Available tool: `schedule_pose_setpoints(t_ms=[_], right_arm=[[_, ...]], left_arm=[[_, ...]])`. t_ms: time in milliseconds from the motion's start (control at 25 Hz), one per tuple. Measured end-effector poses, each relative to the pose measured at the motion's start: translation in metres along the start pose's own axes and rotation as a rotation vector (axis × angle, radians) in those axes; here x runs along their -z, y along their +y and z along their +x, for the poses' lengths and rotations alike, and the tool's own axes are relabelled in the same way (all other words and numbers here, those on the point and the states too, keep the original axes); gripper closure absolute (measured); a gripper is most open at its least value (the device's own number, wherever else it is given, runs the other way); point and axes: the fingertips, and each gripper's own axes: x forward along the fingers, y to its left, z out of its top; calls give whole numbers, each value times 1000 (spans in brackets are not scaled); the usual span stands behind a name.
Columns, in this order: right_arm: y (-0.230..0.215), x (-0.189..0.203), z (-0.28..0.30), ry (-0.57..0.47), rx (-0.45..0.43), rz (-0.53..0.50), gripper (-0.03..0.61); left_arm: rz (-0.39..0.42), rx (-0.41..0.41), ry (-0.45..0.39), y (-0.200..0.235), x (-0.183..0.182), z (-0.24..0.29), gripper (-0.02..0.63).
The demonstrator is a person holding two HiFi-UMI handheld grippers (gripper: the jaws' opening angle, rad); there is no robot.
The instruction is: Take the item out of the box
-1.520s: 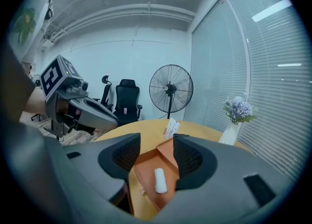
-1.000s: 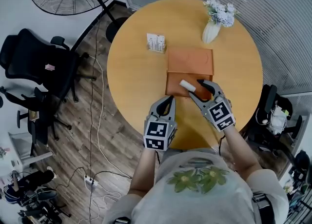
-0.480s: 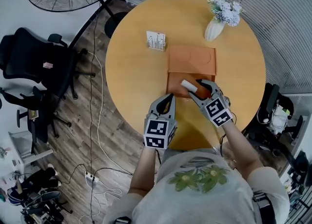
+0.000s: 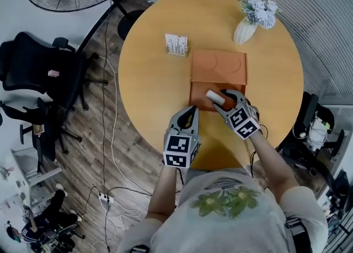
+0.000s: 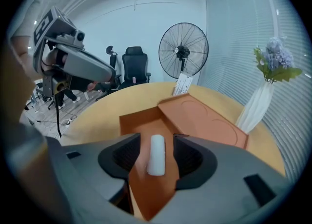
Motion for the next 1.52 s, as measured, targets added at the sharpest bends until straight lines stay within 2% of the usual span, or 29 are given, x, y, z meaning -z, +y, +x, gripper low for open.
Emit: schedule_pose_setpoints(t_ms=[760,1520], right_arm=[[-1,40,47,144,-52,-7,361],[-2,55,60,234,-64,-12,377]], left_arm=[[0,14,36,5,7,14,618],[-8,15,33,8,6,14,618]])
